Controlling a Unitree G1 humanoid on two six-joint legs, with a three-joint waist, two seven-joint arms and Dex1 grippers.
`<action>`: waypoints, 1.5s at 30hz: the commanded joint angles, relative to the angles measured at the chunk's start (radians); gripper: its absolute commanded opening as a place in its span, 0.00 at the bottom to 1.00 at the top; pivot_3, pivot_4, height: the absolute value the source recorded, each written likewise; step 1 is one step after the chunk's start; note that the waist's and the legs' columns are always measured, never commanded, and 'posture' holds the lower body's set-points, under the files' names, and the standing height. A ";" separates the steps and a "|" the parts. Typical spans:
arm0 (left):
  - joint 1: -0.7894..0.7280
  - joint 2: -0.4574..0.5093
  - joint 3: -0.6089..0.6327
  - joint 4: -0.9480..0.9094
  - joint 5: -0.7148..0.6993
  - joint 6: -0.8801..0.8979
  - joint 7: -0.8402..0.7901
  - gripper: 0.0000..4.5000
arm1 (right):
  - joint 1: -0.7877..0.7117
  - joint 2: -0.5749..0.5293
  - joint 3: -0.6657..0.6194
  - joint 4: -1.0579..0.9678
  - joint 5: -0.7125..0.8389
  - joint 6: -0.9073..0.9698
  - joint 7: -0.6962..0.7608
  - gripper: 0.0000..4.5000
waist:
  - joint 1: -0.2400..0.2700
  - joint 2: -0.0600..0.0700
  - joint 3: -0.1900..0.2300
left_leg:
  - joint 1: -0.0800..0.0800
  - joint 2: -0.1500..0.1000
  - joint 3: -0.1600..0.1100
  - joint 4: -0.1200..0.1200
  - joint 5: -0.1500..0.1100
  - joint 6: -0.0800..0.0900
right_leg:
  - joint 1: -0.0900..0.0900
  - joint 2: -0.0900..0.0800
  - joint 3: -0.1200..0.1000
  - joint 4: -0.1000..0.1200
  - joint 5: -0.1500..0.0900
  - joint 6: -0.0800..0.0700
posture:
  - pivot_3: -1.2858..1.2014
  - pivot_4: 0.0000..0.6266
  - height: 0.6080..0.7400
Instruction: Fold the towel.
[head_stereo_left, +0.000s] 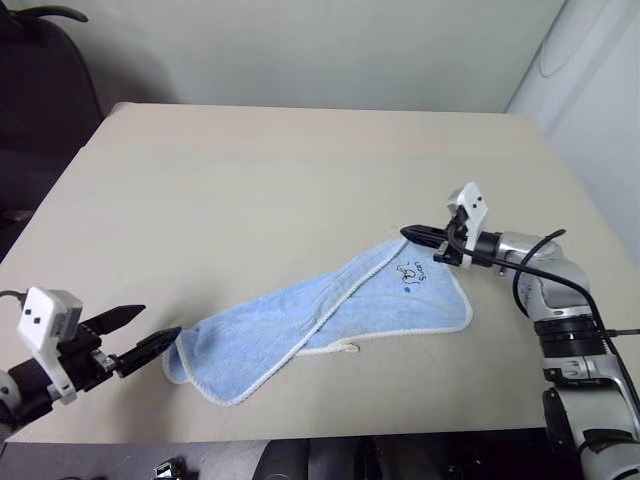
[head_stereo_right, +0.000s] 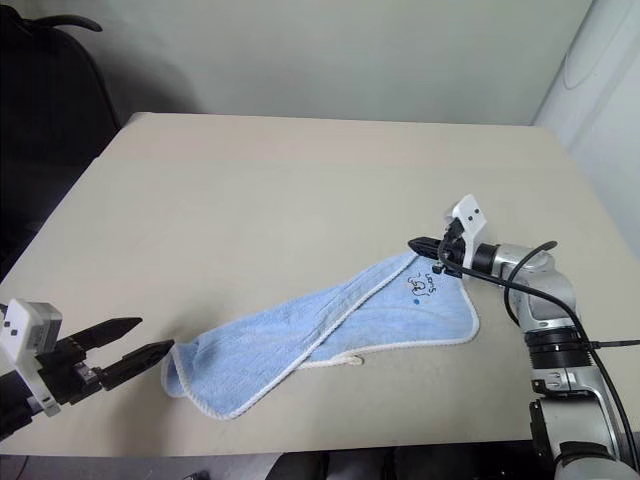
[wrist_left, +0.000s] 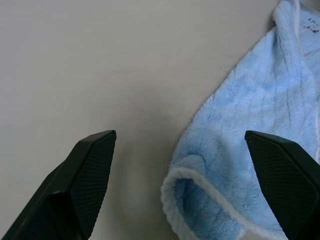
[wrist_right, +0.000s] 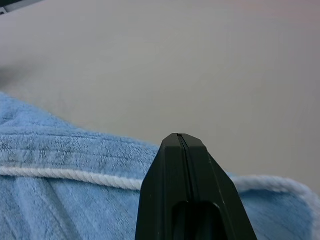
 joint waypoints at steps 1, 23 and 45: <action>-0.017 0.000 0.023 -0.003 -0.006 -0.010 -0.010 1.00 | 0.008 -0.019 -0.015 0.015 -0.003 -0.057 0.025 0.00 | -0.001 0.000 0.000 | 0.000 0.000 0.001 0.000 0.000 0.000 | 0.000 0.000 0.001 0.000 0.000 0.000 | 0.52 0.24 1.00; -0.033 0.001 -0.112 -0.066 0.092 -0.057 -0.026 1.00 | -0.131 -0.028 0.042 0.303 -0.149 -0.299 0.063 0.00 | -0.016 0.000 0.000 | 0.002 0.003 0.012 0.002 -0.004 0.006 | -0.004 0.001 0.010 0.010 0.000 0.000 | 0.52 0.24 1.00; -0.027 0.222 -0.260 -0.032 0.243 -0.197 -0.367 1.00 | -0.378 0.018 0.143 0.816 -0.365 -0.711 0.094 0.93 | -0.019 0.001 0.000 | 0.000 0.004 0.013 0.003 -0.009 0.011 | -0.007 0.001 0.011 0.012 -0.001 -0.001 | 0.52 0.24 1.00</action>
